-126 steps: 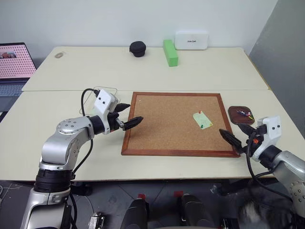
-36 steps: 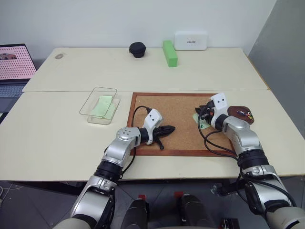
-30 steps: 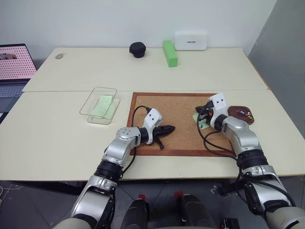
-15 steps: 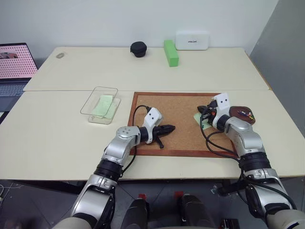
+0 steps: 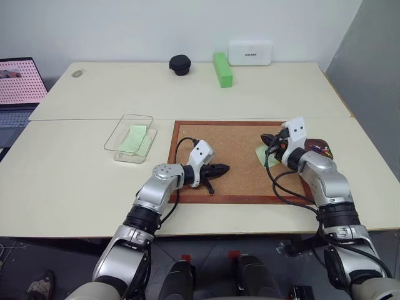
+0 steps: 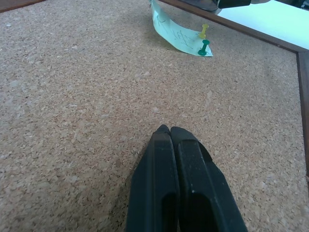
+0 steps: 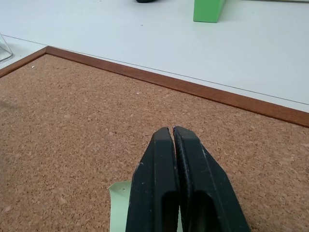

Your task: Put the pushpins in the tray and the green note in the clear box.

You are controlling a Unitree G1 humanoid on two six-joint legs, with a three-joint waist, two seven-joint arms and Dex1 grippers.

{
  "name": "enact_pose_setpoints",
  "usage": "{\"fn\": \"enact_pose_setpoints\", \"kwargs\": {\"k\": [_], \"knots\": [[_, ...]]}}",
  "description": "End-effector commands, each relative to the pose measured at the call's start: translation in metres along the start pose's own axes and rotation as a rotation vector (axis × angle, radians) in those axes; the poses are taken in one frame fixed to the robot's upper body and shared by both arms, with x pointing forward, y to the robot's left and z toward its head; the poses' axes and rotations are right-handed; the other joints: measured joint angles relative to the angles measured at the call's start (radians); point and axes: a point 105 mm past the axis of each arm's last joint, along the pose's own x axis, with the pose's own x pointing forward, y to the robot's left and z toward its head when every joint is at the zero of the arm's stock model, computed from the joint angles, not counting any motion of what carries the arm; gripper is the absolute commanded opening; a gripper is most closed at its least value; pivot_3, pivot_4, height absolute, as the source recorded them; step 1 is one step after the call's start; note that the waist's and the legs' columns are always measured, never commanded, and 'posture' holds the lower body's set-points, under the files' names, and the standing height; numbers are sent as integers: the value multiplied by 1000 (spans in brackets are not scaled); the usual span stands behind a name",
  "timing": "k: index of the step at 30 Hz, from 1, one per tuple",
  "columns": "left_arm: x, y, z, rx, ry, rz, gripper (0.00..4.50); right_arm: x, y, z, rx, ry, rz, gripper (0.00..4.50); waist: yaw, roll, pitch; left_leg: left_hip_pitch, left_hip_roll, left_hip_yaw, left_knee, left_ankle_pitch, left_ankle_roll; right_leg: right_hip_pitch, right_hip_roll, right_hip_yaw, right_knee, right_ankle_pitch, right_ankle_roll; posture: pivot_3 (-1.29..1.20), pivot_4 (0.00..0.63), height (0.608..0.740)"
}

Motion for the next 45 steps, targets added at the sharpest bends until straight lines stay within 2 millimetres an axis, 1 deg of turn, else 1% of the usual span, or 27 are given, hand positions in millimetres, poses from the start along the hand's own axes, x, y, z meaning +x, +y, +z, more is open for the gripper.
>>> {"fn": "enact_pose_setpoints", "kwargs": {"k": [1,6,11,15,19,26,31,33,36,38,45], "knots": [[2,-4,-2,11,31,-24,0,-6,-5,18,-33,-56,-12,12,0,0,0,0,0,0,0,0,0,0,0,0,0,0,0,0,150,740],[2,-4,-5,10,48,-24,0,-8,-6,13,-42,-35,-16,12,0,0,0,0,0,0,0,0,0,0,0,0,0,0,0,0,150,740],[2,3,-20,33,127,31,0,-11,-4,5,-68,-13,-22,12,1,0,0,0,0,0,0,0,0,0,0,0,0,0,0,0,150,740],[3,2,-23,40,144,26,0,-12,-1,5,-59,-26,-19,12,1,0,0,2,0,0,0,0,0,2,0,0,0,0,0,0,150,740],[3,2,-24,41,145,27,0,-13,0,6,-52,-33,-20,12,1,0,0,6,0,0,0,0,0,5,0,0,0,0,0,0,150,740],[2,3,-24,41,145,32,0,-18,-2,8,-45,-40,-26,12,1,0,0,6,0,0,0,0,0,5,0,0,0,0,0,0,150,740],[4,4,-22,17,134,44,0,-21,-1,13,-7,-92,-34,12,1,0,0,6,0,0,0,0,0,5,0,0,0,0,0,0,150,740],[4,4,-21,4,128,41,0,-22,4,11,11,-102,-22,12,1,0,0,6,0,0,0,0,0,6,0,0,0,0,0,0,150,740],[5,4,-20,6,130,39,0,-21,8,2,40,-98,-20,12,1,0,0,6,0,0,0,0,0,6,0,0,0,0,0,0,150,740],[6,4,-20,9,132,40,0,-20,6,0,52,-103,-37,12,1,0,0,7,0,0,0,0,0,6,0,0,0,0,0,0,150,740],[6,3,-19,13,134,34,0,-19,-7,6,56,-145,-114,12,2,0,0,7,0,0,0,0,0,6,0,0,0,0,0,0,150,740]]}}
